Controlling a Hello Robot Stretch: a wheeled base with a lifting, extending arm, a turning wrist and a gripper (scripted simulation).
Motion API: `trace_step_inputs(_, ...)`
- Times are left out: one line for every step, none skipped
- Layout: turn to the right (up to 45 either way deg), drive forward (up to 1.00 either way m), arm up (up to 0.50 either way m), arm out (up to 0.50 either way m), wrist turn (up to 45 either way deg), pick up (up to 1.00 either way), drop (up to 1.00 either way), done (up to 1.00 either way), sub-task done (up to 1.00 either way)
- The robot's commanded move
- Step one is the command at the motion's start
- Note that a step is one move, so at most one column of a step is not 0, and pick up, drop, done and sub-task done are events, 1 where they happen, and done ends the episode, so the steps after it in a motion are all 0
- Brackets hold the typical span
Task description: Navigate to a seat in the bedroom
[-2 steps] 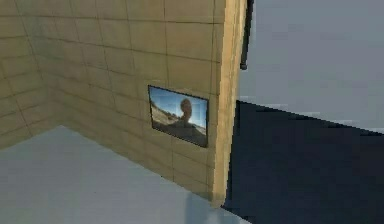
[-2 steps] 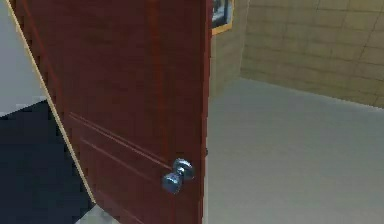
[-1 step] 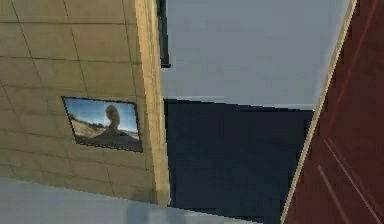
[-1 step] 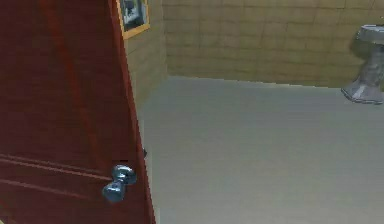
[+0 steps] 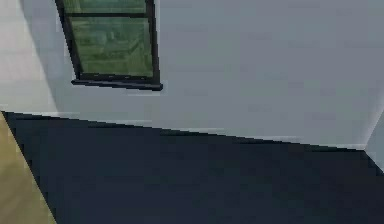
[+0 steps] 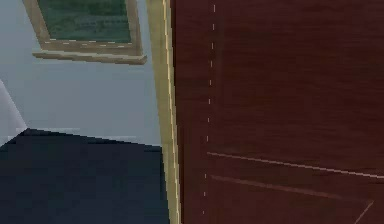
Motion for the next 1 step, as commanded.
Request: trace_step_inputs(6.0,0.00,0.00,0.00,0.0,0.00,0.00,0.00,0.00)
